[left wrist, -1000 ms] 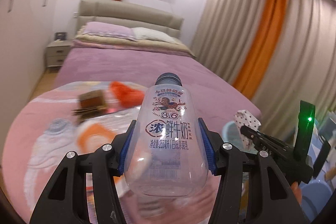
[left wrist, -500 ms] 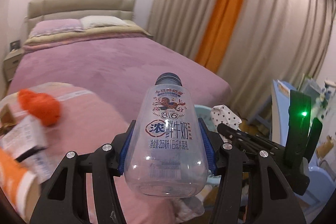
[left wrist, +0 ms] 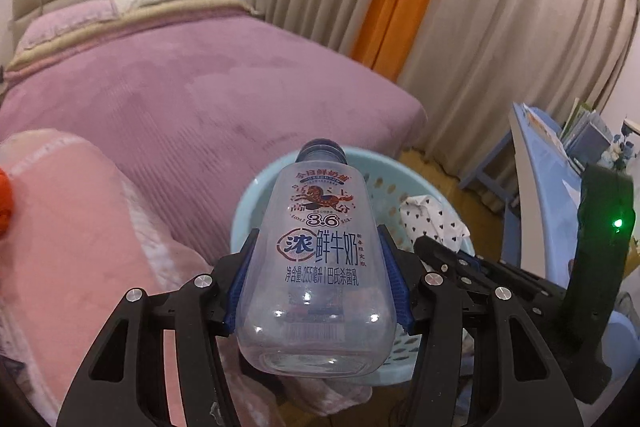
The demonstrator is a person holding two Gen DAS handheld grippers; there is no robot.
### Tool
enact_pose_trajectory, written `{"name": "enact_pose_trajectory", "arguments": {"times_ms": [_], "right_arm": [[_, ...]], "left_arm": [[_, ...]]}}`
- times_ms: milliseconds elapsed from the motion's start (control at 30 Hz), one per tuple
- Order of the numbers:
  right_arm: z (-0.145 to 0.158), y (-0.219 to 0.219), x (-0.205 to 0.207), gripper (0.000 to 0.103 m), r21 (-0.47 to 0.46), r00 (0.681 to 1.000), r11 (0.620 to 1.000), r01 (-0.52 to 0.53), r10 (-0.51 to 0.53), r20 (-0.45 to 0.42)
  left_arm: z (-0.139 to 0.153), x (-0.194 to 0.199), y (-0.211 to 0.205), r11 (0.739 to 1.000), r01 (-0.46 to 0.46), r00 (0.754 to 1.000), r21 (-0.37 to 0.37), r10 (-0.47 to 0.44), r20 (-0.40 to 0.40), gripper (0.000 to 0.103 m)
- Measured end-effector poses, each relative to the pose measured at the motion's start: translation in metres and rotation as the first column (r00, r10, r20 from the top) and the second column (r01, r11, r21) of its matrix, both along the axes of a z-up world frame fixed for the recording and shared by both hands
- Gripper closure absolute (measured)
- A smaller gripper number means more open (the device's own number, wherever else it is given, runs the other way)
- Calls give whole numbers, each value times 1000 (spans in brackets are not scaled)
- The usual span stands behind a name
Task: Collect trash
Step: 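Carry the bottle and tissue to the blue basket and release both, then grasp the card box with the left tool while the right tool grasps the orange cup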
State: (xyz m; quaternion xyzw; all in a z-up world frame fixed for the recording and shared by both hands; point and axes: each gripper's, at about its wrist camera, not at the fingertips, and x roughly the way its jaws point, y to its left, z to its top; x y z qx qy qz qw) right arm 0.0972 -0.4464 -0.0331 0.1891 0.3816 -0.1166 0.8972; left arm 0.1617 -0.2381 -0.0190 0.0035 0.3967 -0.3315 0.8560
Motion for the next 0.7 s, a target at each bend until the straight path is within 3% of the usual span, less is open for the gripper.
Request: {"name": "enact_pose_trajectory", "arguments": {"times_ms": [67, 133, 200, 700], "right_arm": [[-5, -5, 0, 86, 19, 1000, 1000, -1, 1, -5], [-8, -10, 0, 63, 31, 1000, 999, 10, -10, -5], [-7, -12, -3, 56, 36, 1000, 999, 25, -25, 6], [26, 26, -17, 56, 17, 996, 999, -48, 46, 78]], "left_arm": [[-1, -4, 3, 1000, -1, 1000, -9, 1, -2, 40], [1, -7, 10, 1000, -13, 1000, -22, 13, 4, 33], [6, -8, 18, 999, -23, 1000, -39, 24, 8, 32], [59, -54, 79, 988, -79, 991, -129, 92, 97, 31]]}}
